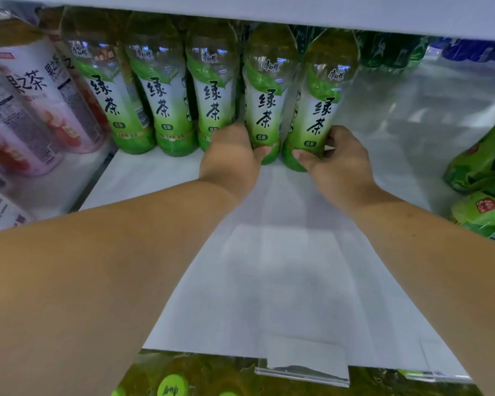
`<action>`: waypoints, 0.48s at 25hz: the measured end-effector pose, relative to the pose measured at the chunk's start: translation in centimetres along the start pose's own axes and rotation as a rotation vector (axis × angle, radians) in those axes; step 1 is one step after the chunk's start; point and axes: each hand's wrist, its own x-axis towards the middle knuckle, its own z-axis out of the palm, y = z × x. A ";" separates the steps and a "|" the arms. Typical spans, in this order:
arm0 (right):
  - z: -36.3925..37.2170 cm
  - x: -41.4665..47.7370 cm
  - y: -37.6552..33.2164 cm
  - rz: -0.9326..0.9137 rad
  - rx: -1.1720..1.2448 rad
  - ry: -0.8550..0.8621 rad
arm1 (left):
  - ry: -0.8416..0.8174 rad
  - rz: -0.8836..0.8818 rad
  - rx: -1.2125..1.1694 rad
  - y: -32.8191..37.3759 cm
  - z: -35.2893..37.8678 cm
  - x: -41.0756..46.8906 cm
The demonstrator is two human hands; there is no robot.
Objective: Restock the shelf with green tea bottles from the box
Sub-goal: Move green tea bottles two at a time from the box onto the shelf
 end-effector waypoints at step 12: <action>1.5 0.4 1.0 0.048 0.076 0.028 | -0.009 -0.030 0.076 0.3 -0.1 1.0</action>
